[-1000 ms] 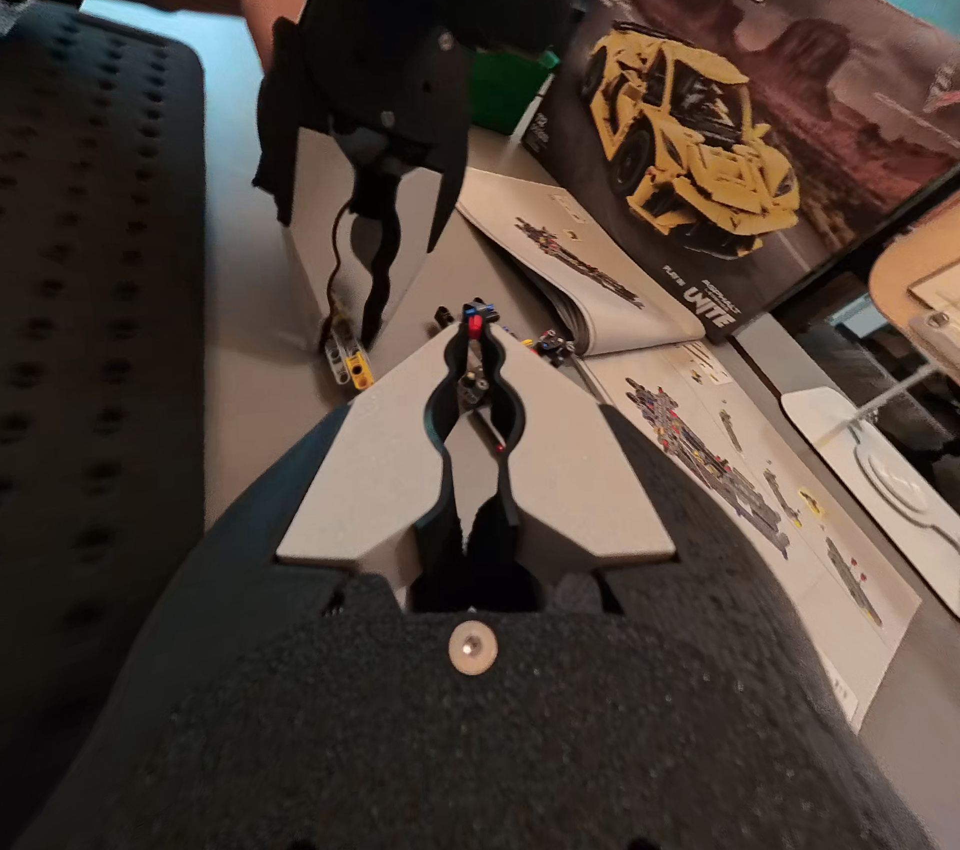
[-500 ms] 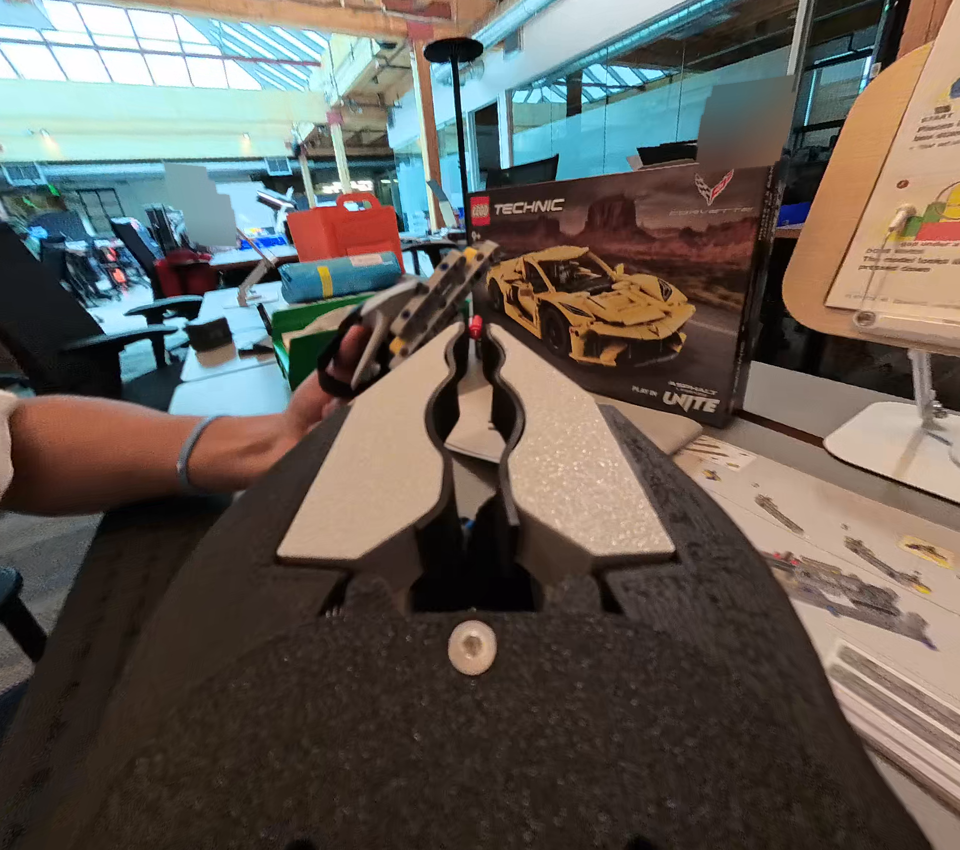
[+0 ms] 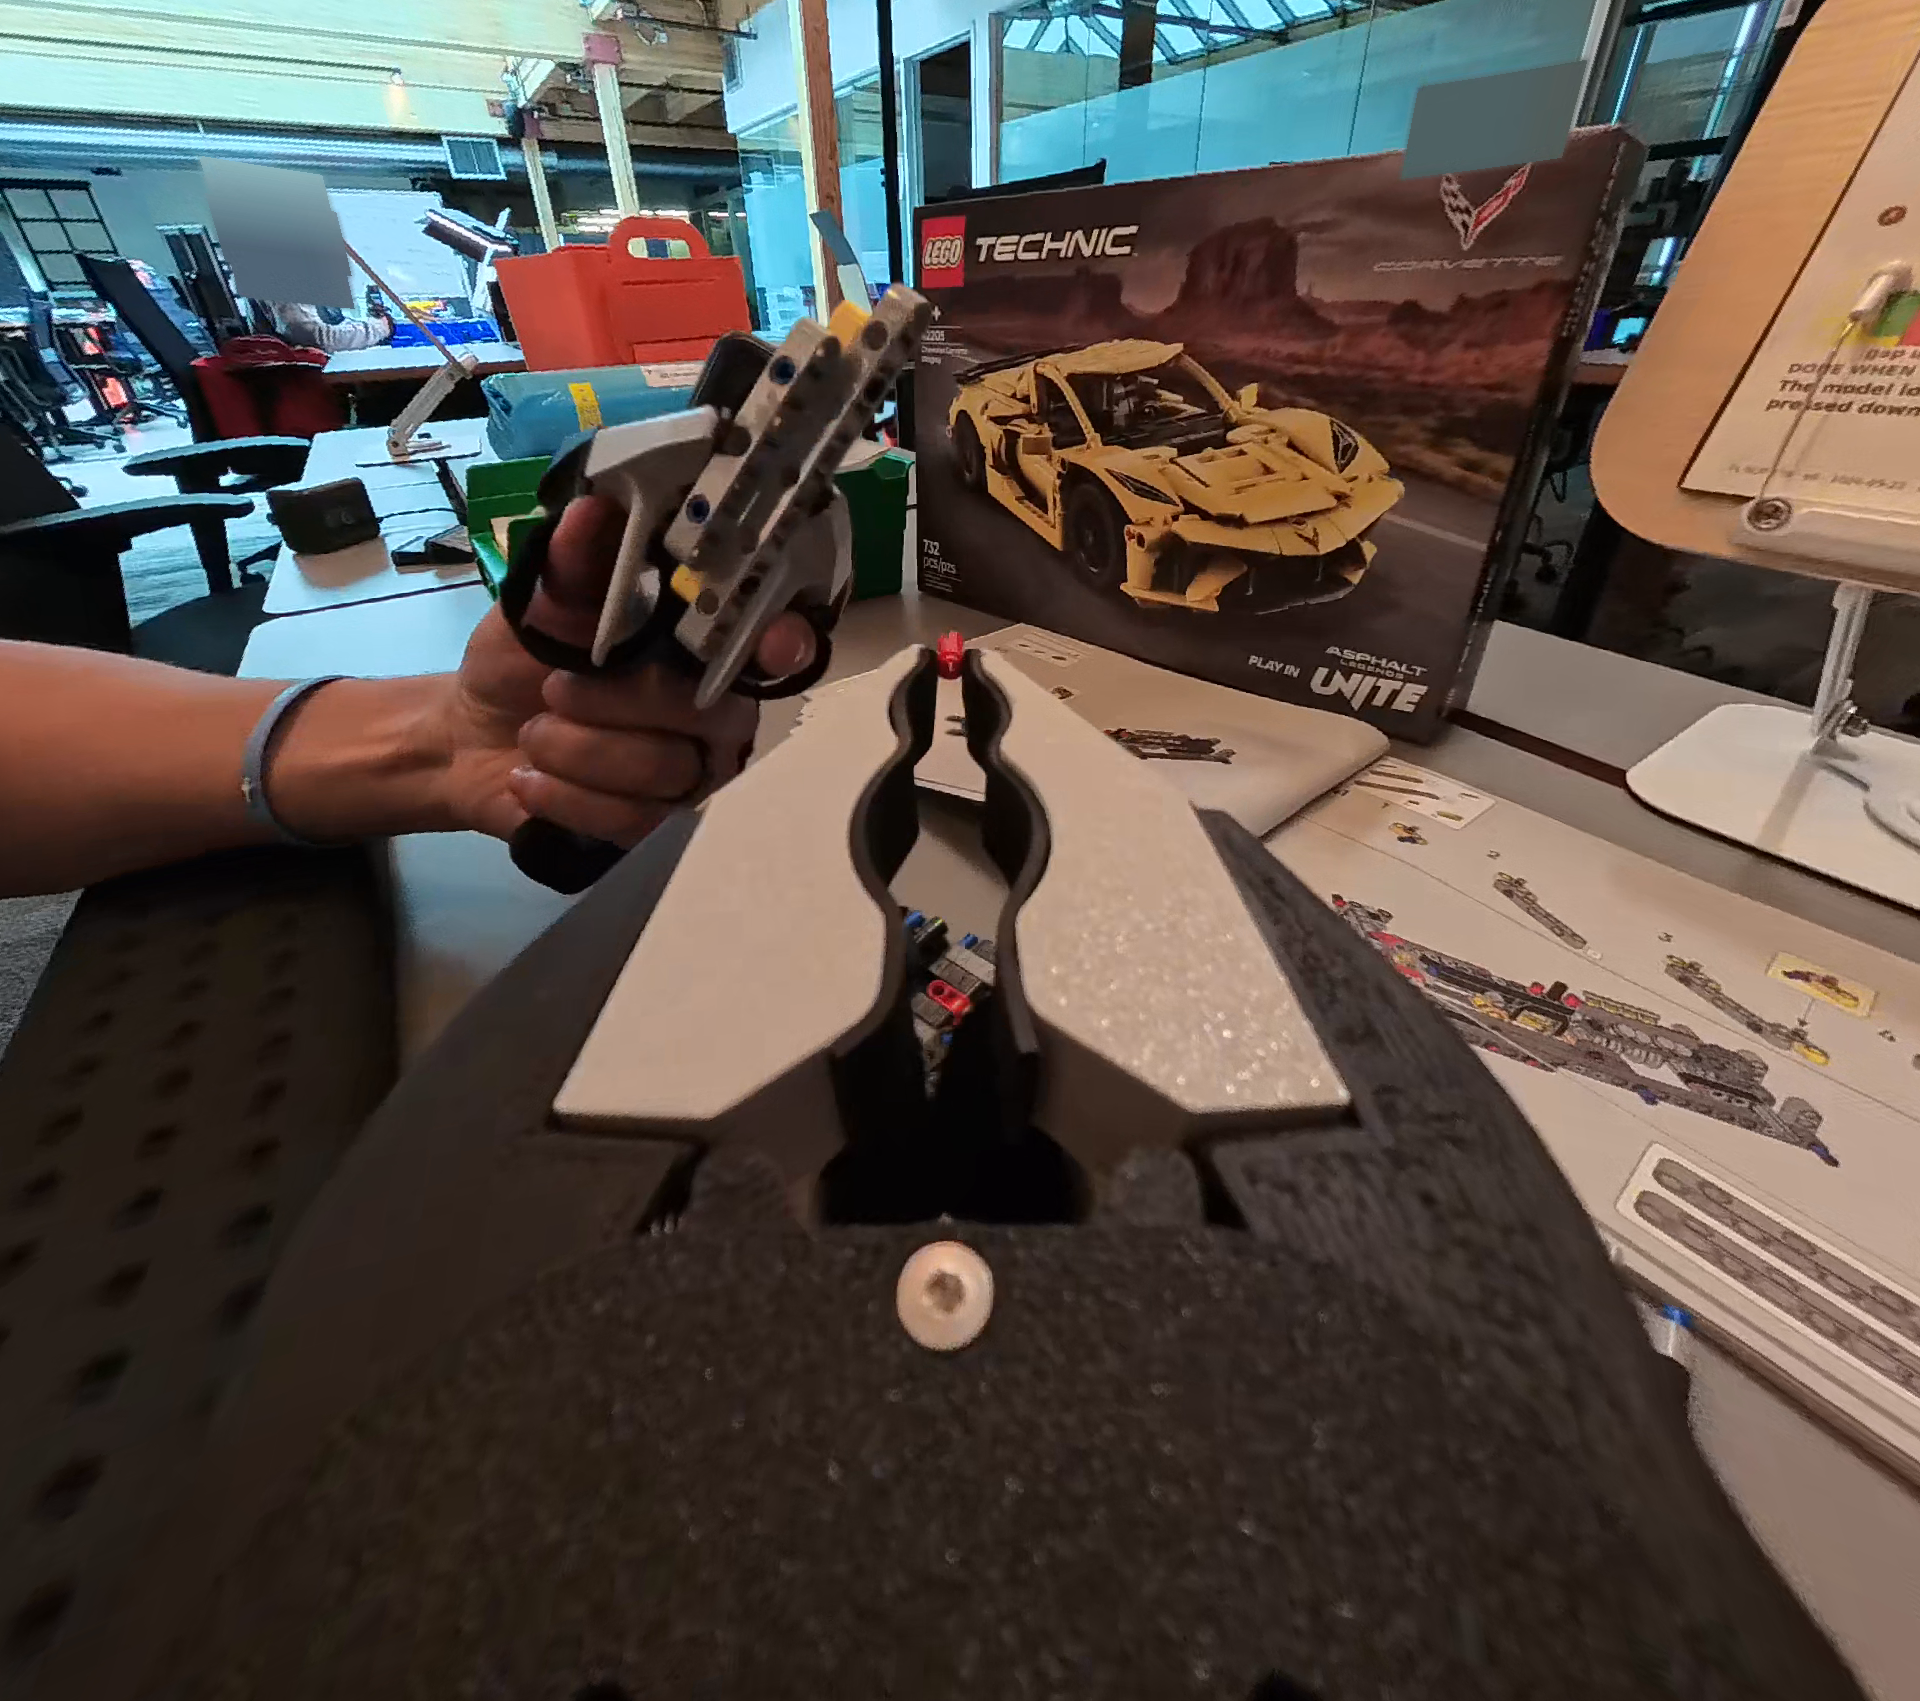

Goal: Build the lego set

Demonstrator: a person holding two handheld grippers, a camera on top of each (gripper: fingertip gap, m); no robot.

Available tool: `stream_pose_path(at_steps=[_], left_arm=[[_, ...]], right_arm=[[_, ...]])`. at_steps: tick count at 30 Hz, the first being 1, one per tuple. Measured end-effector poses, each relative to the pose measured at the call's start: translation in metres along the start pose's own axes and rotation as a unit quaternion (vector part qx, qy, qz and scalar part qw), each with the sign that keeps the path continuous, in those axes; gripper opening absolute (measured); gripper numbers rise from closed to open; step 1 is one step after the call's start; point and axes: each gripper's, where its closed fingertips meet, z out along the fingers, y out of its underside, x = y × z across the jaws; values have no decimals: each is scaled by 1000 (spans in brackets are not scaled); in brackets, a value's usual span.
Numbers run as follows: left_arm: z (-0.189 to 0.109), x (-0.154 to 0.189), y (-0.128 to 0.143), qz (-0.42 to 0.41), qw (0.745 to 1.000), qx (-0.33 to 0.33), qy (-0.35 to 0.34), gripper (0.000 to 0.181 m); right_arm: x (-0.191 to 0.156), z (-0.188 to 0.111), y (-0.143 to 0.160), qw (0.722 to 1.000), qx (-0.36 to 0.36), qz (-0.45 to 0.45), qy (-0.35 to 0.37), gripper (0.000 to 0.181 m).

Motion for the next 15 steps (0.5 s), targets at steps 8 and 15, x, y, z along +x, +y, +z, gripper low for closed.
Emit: stream_pose_path(at_steps=[8, 15], left_arm=[[-10, -2, -15, -60, 997, 44, 29, 20], [-4, 4, -3, -111, 991, 18, 74, 20]], right_arm=[[-4, -2, -7, 999, 25, -25, -11, 4], [-36, -4, -17, 989, 64, 34, -130, 4]])
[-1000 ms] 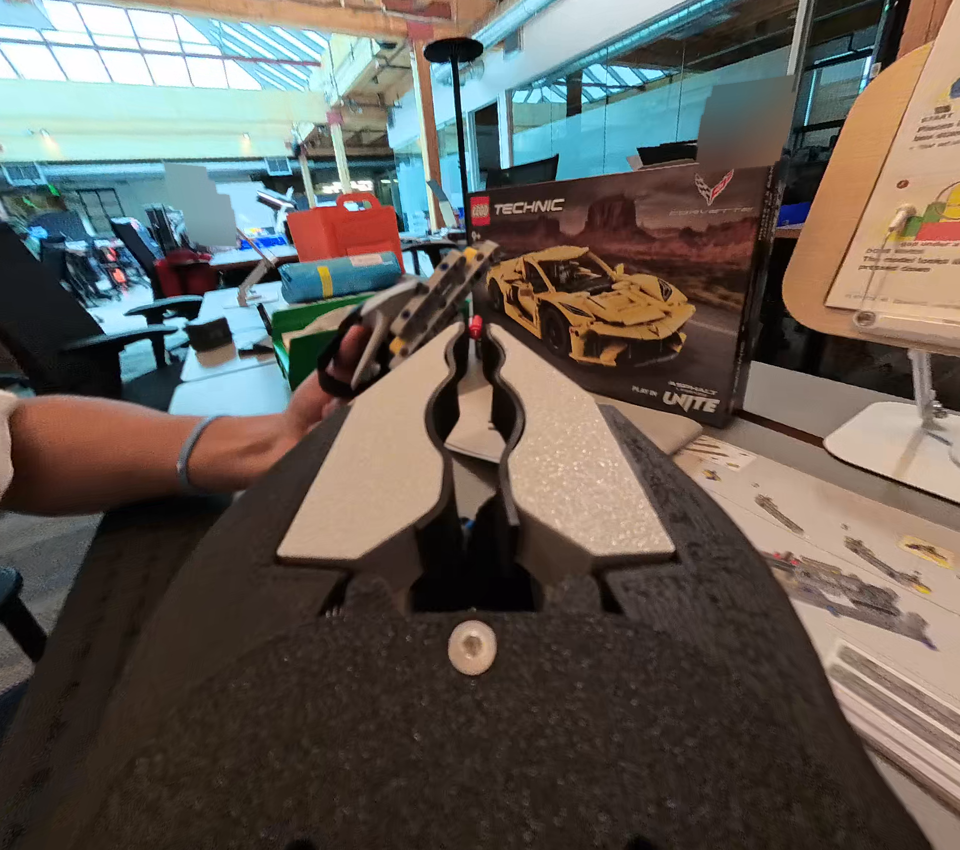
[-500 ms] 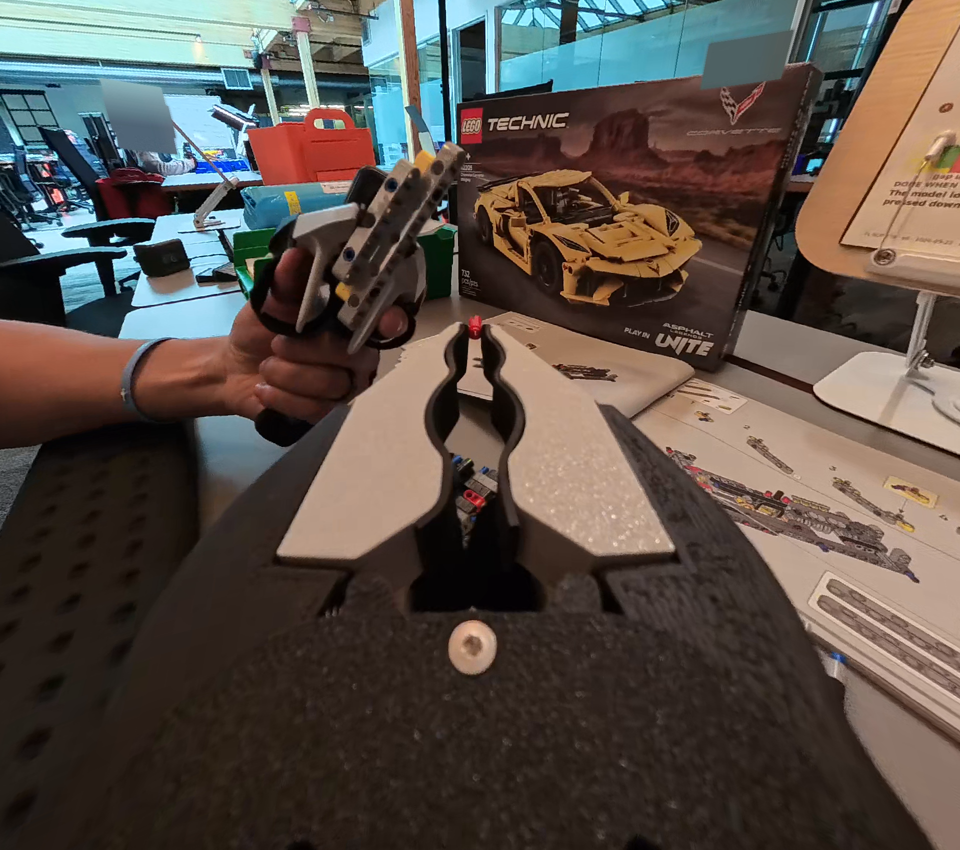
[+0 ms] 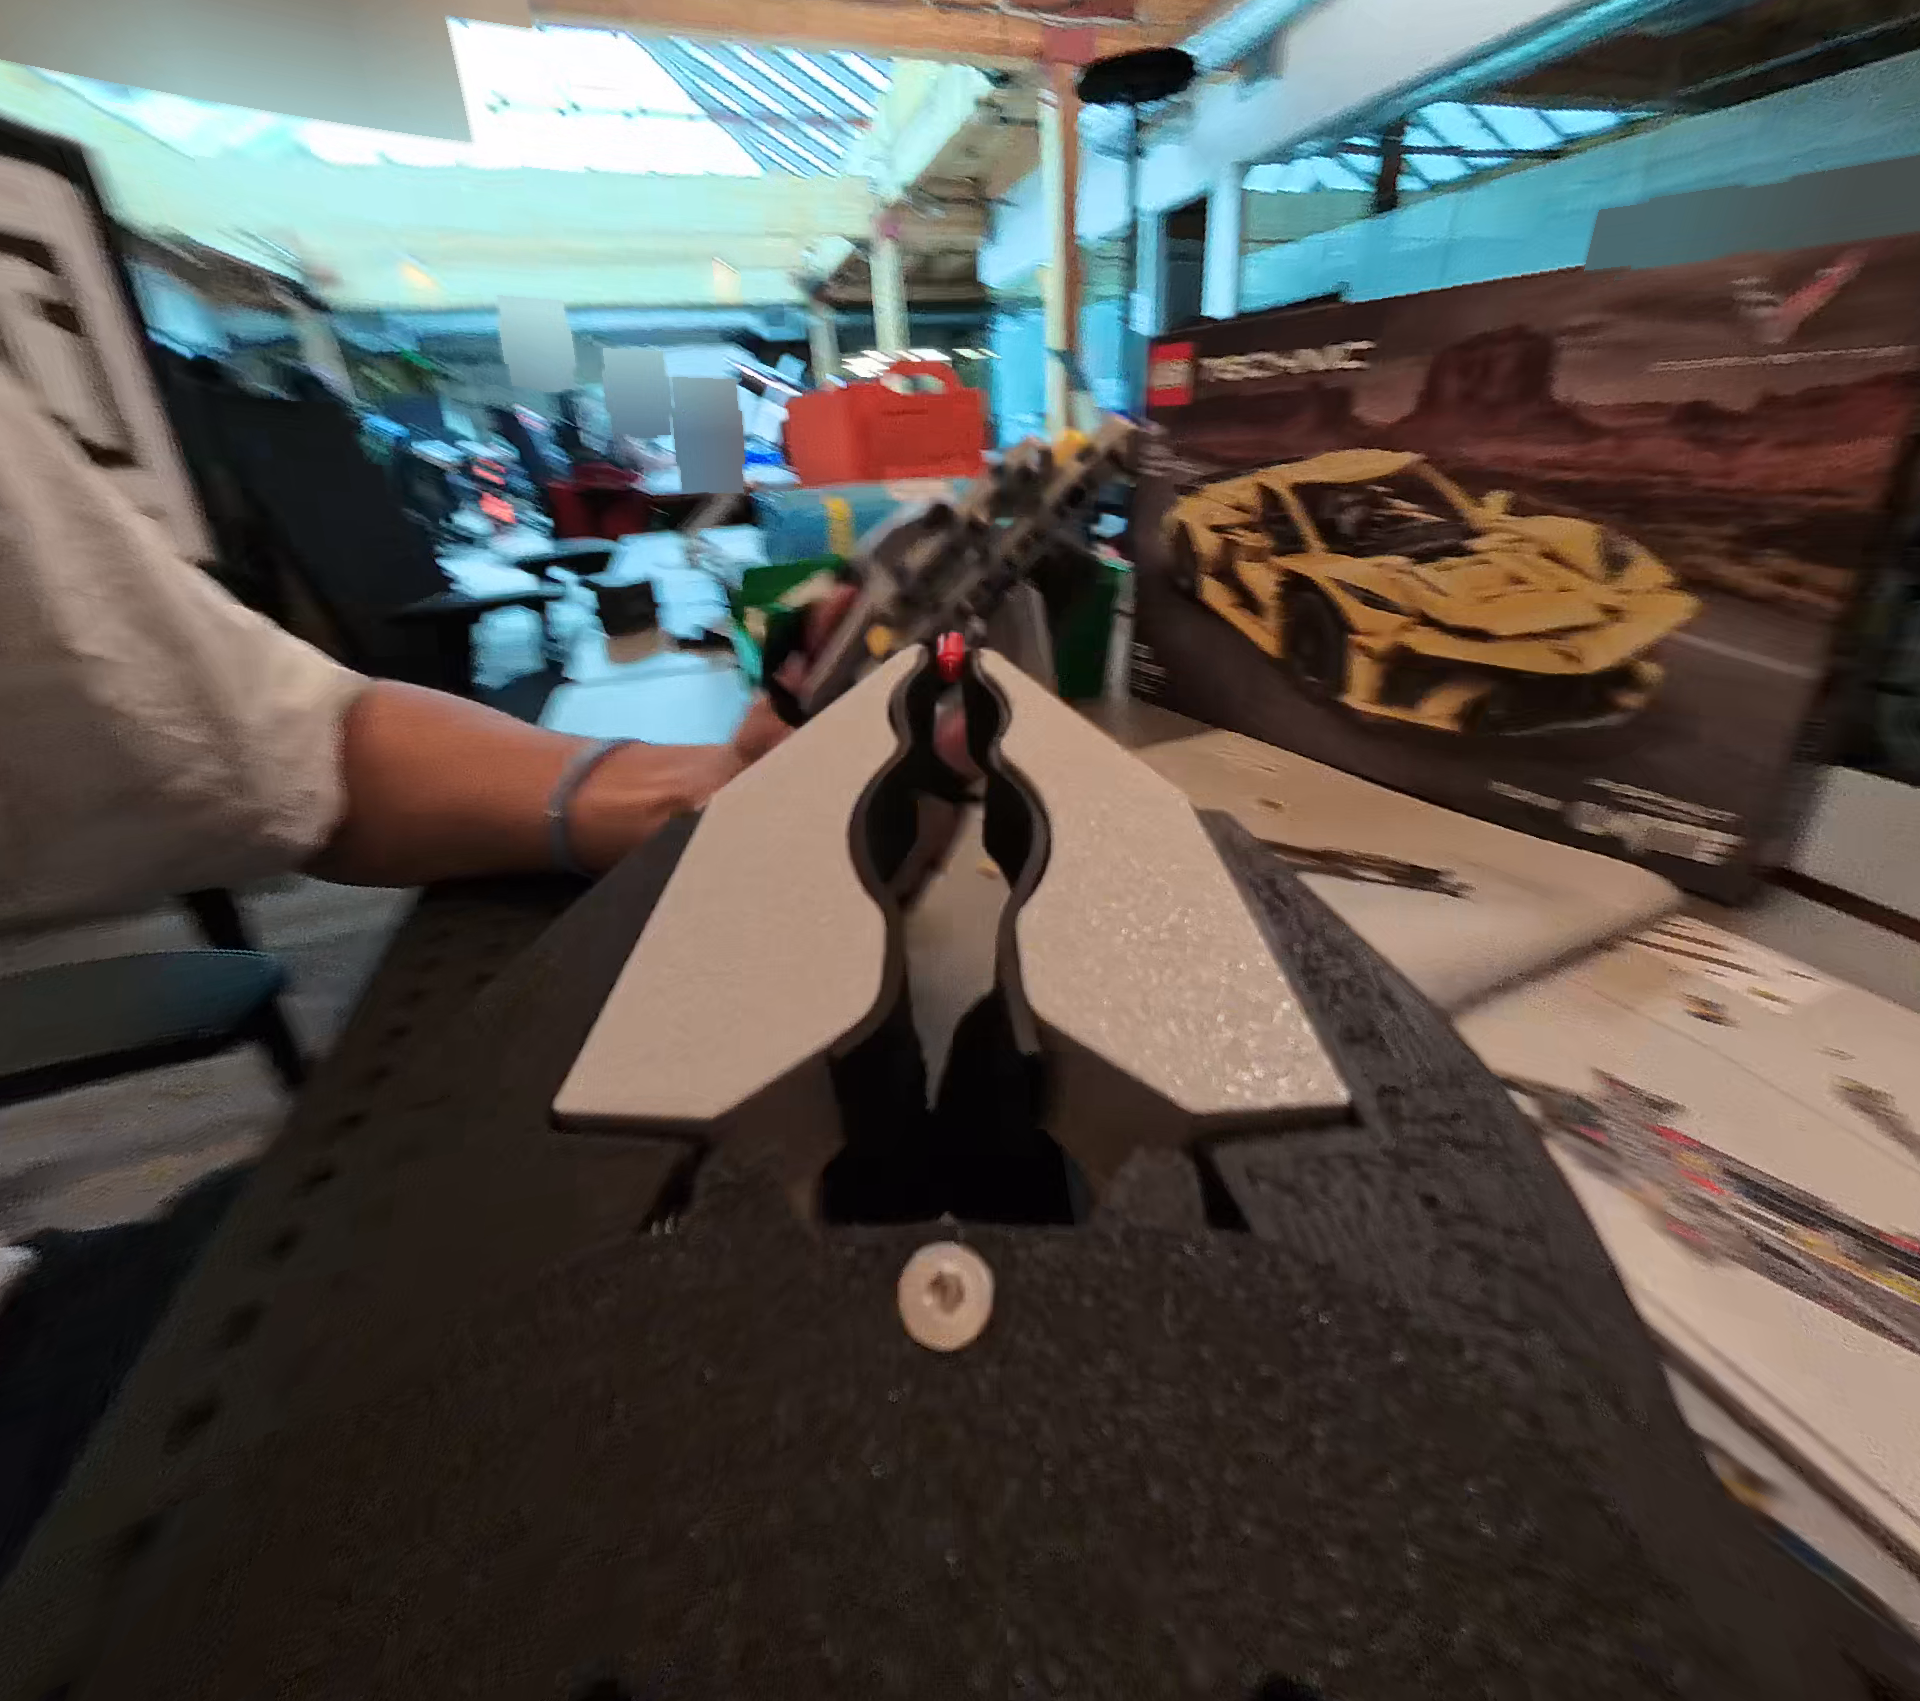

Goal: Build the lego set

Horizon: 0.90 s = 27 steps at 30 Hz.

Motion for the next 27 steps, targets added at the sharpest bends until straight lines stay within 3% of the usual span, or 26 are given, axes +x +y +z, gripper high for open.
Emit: stream_pose_path(at_steps=[2, 4, 6, 9, 12, 17, 22, 27], left_arm=[[2, -1, 7, -14, 1000, -18, 2, 20], [0, -7, 14, -8, 998, -51, -22, 20], [-10, -26, 30, 0, 986, -126, -104, 21], [-55, -52, 73, 43, 913, -300, -272, 20], [-90, -45, 93, 31, 850, -390, -353, 20], [-114, -26, 139, -36, 784, -508, -355, 21], [-110, -31, 168, -102, 775, -525, -337, 20], [-105, -37, 175, -74, 767, -548, -325, 21]], right_arm=[[-7, -3, -11, 997, 30, 53, -40, 3], [4, -10, -19, 995, 55, 76, -29, 4], [20, -18, -25, 992, 75, 102, -3, 4], [39, -25, -24, 989, 83, 119, 36, 3], [40, -24, -22, 989, 76, 117, 39, 3], [30, -13, -13, 996, 44, 73, 35, 4], [27, -12, -10, 996, 35, 73, 30, 4], [27, -13, -10, 996, 37, 82, 27, 3]])
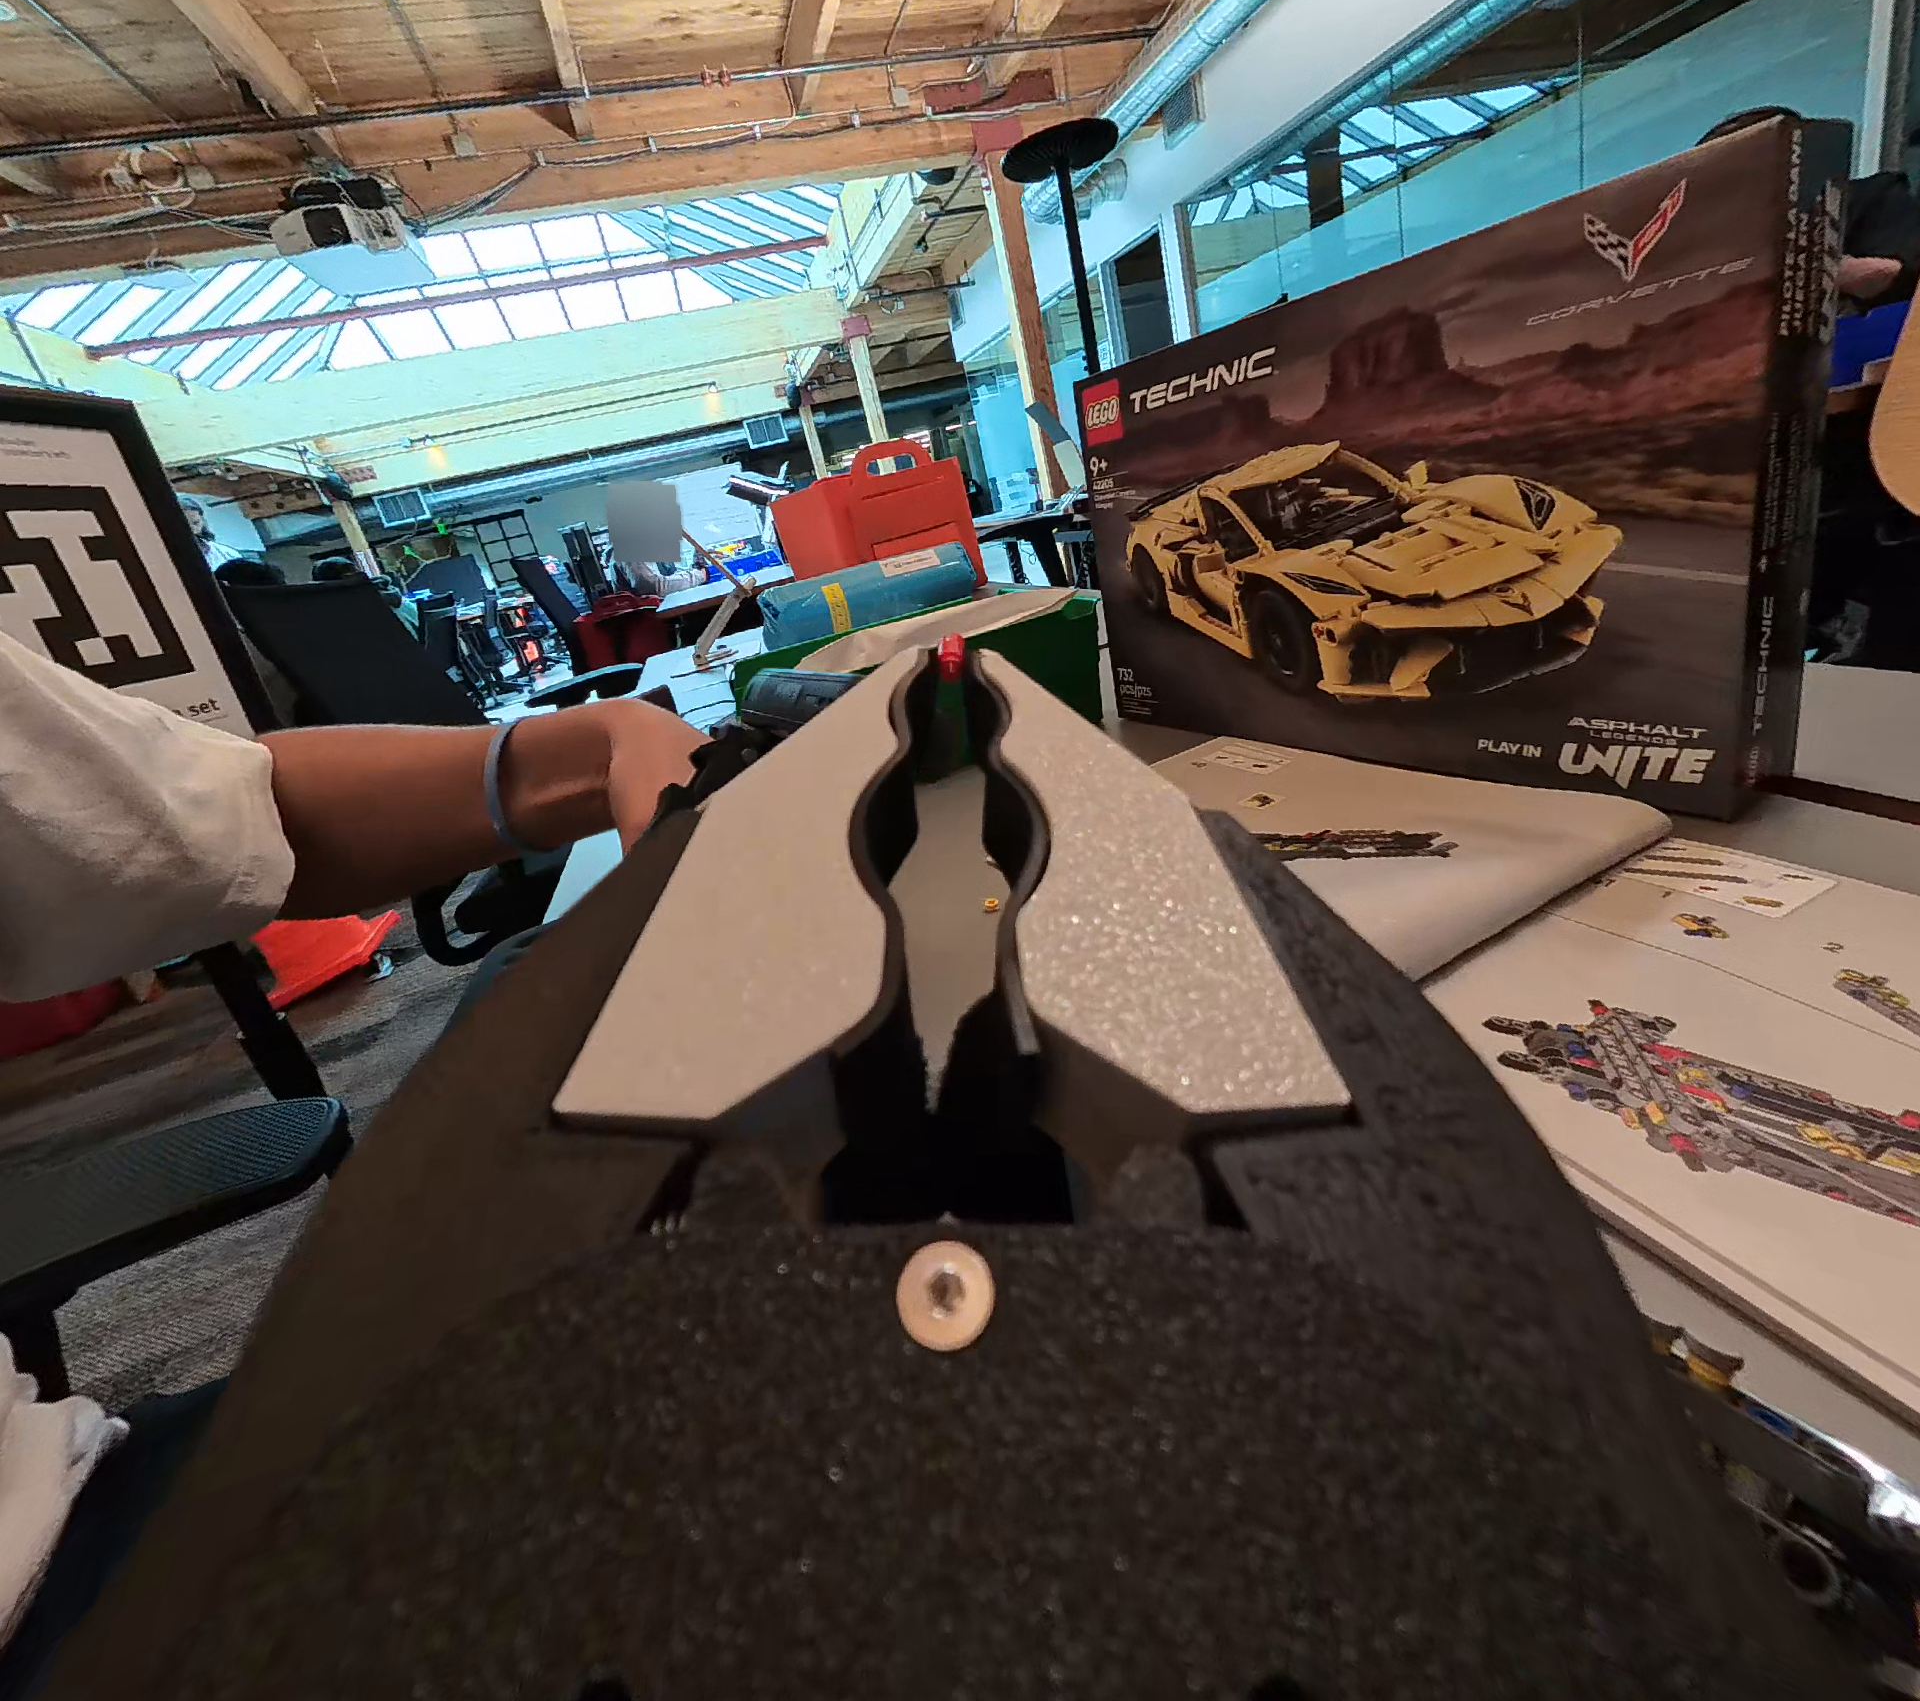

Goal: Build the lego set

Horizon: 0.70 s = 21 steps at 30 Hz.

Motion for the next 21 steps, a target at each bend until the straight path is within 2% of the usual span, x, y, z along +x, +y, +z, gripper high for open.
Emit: stream_pose_path(at_steps=[3, 6, 7, 8, 11, 14, 17, 21], left_arm=[[-6, -4, -8, 29, 999, 15, -25, 38], [-25, -11, -17, 78, 992, 38, -94, 39], [-32, -11, -20, 111, 984, 43, -135, 38], [-35, -7, -21, 150, 974, 41, -164, 28], [-28, 9, -19, 244, 941, 25, -232, 9], [-17, 2, -15, 242, 926, 2, -291, 3], [-5, 7, -10, 218, 935, 10, -281, 1], [-4, -2, -3, 180, 938, 10, -294, 1]], right_arm=[[0, 1, 1, 1000, -2, 2, -3, 4], [0, 1, 1, 1000, -4, 4, -4, 4], [0, 1, 1, 1000, -3, 4, -4, 4], [0, 1, 1, 1000, -3, 4, -4, 3], [1, 1, 1, 1000, -3, 8, -3, 4], [1, 1, 1, 1000, -3, 7, -4, 3], [-1, 1, 1, 1000, -4, 3, -3, 3], [-1, 1, 1, 1000, -2, 6, -6, 4]])
